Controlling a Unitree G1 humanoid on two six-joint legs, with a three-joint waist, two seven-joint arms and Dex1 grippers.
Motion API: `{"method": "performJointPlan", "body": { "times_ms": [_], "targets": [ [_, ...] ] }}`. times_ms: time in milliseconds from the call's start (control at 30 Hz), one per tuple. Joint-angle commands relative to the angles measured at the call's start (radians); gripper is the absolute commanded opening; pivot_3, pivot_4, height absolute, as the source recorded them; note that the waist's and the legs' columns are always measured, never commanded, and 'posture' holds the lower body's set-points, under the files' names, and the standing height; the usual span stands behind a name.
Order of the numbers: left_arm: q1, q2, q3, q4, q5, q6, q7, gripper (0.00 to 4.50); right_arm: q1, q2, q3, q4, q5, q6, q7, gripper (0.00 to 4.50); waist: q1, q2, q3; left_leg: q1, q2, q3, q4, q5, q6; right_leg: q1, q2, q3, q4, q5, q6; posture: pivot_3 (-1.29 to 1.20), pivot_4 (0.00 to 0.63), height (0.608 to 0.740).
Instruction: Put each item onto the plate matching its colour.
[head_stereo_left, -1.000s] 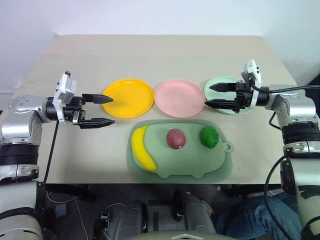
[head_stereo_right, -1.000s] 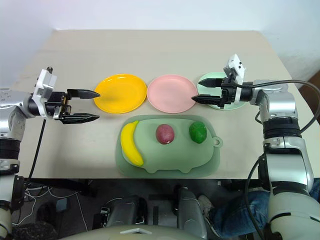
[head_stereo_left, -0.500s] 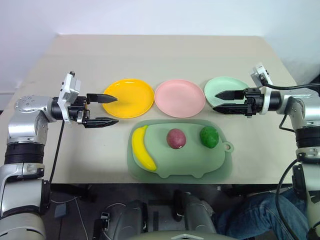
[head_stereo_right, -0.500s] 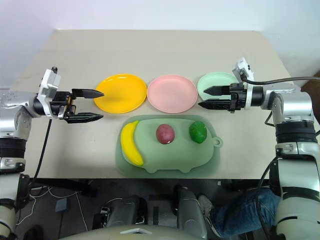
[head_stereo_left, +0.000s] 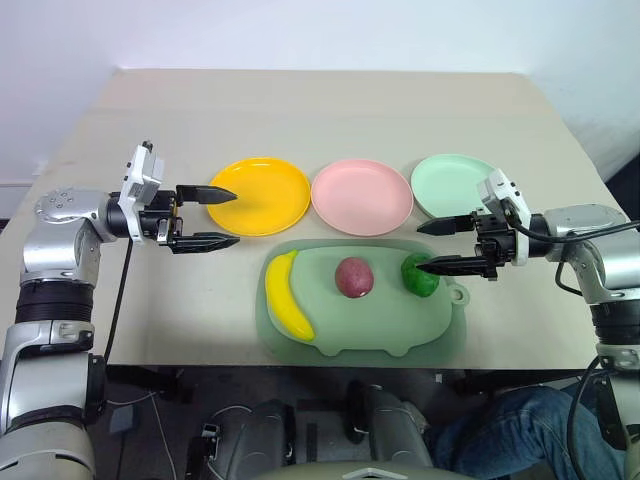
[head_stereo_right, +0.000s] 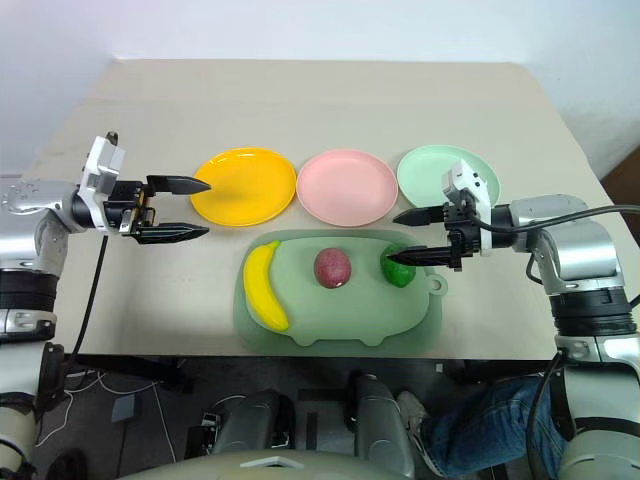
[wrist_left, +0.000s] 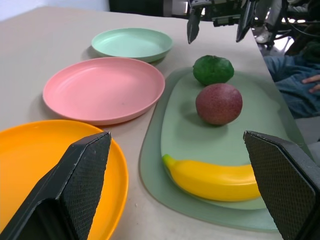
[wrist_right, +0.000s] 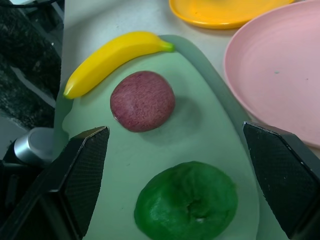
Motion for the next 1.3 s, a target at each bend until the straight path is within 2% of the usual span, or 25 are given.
{"method": "performJointPlan", "body": {
  "times_ms": [33,533,933,1133,1300],
  "targets": [
    [-0.031,0.006,0.005,-0.007,-0.001,-0.015,-0.009,4.45,0.023,-0.024,-0.001,-0.048,-0.017,-0.077,0.001,4.50,0.000,0.000,0.000,0.000,0.000,0.000,0.000,0.000,0.000,0.000,0.000,0.000,0.000,0.000,0.000,0.00,0.150,0.740],
    [-0.031,0.029,0.000,-0.013,-0.001,-0.011,-0.011,4.45,0.053,-0.007,0.114,-0.003,-0.133,-0.248,-0.013,4.50,0.000,0.000,0.000,0.000,0.000,0.000,0.000,0.000,0.001,0.000,0.000,0.000,0.000,0.000,0.000,0.00,0.150,0.740],
    [-0.015,0.045,0.010,-0.044,-0.013,0.008,-0.010,4.45,0.056,0.011,0.153,0.072,-0.217,-0.407,-0.032,4.50,0.000,0.000,0.000,0.000,0.000,0.000,0.000,0.000,0.000,0.000,0.000,0.000,0.000,0.000,0.000,0.00,0.150,0.740],
    [-0.010,0.050,0.014,-0.050,-0.012,0.016,-0.008,4.45,0.039,0.030,0.152,0.114,-0.230,-0.438,-0.040,4.50,0.000,0.000,0.000,0.000,0.000,0.000,0.000,0.001,-0.001,0.000,0.000,0.000,0.000,0.000,0.000,0.00,0.150,0.740],
    [-0.004,0.052,0.018,-0.047,-0.016,0.019,-0.008,4.45,0.012,0.028,0.150,0.138,-0.211,-0.361,-0.002,4.50,0.000,0.000,0.000,0.000,0.000,0.000,0.000,0.001,-0.001,0.000,0.000,0.000,0.000,0.000,0.000,0.00,0.150,0.740]
  ]
}}
